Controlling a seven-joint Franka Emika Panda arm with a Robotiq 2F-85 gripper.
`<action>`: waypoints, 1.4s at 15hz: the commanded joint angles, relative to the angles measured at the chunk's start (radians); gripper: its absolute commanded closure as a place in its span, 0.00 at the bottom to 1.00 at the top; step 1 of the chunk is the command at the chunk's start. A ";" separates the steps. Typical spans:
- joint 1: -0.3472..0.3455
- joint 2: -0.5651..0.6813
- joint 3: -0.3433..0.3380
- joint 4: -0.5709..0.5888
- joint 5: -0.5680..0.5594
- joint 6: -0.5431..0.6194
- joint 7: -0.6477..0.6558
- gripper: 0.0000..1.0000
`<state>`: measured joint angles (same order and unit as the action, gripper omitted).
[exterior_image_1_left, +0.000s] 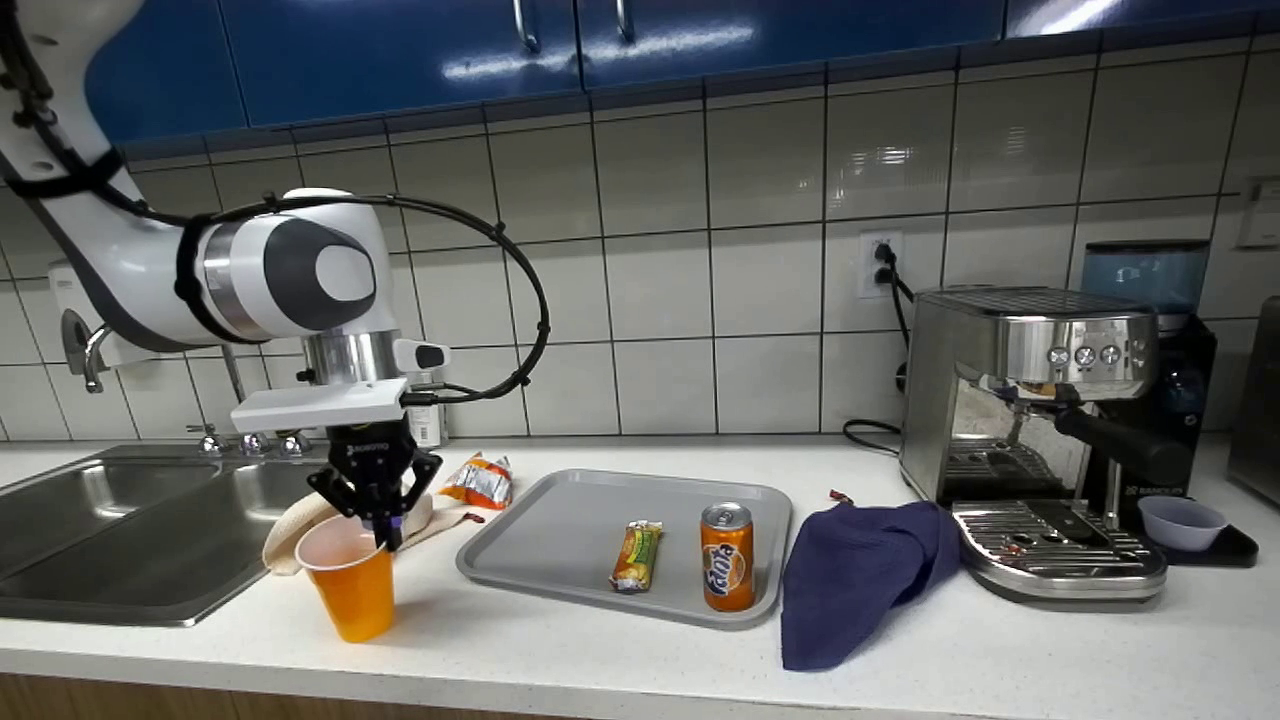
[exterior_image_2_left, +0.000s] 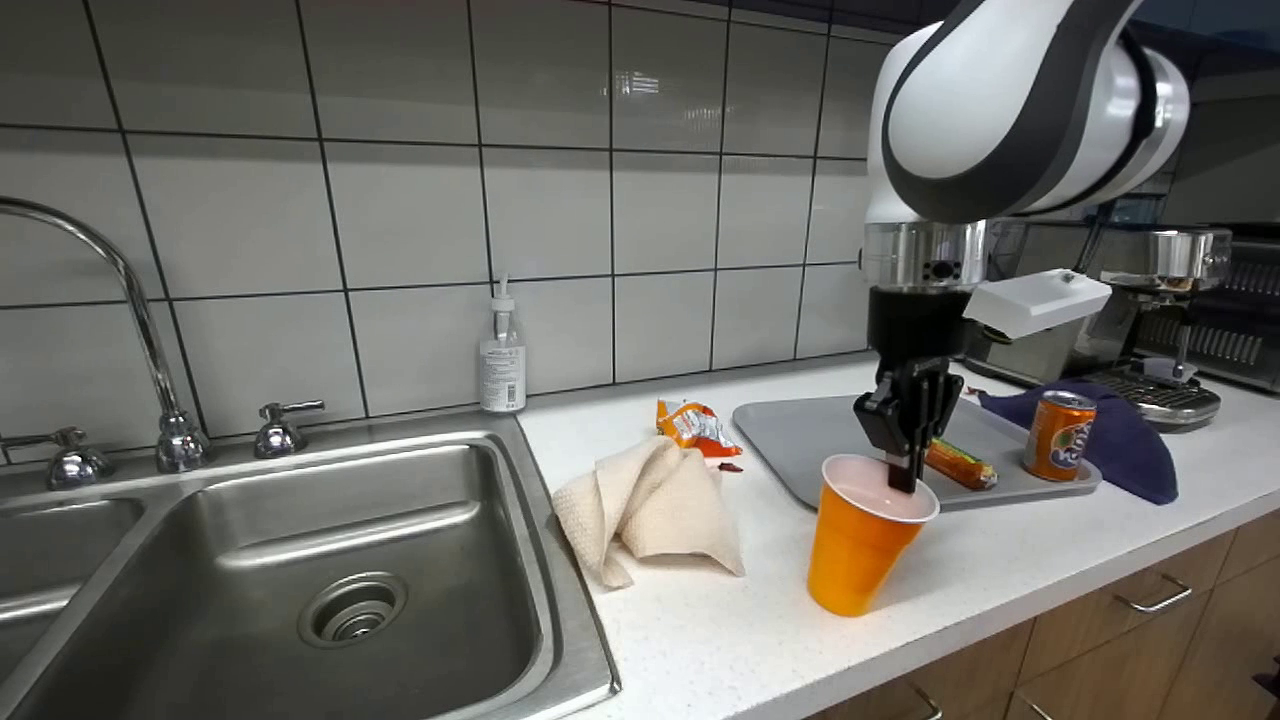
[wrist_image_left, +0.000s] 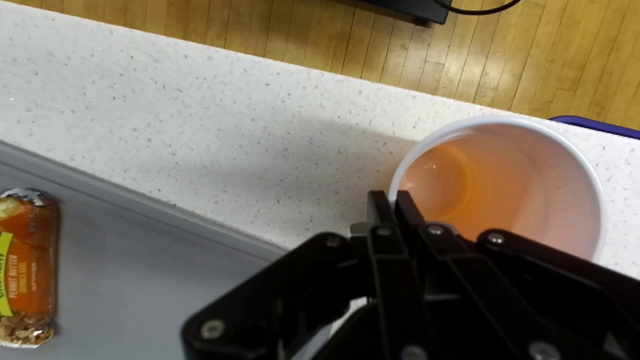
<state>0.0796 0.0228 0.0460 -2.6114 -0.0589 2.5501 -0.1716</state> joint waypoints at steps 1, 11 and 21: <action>-0.006 -0.003 0.010 0.007 0.031 0.005 -0.033 0.99; -0.011 -0.039 0.006 0.062 0.189 -0.009 -0.117 0.99; -0.033 -0.042 -0.028 0.133 0.288 -0.017 -0.187 0.99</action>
<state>0.0687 -0.0091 0.0272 -2.4994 0.1970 2.5506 -0.3116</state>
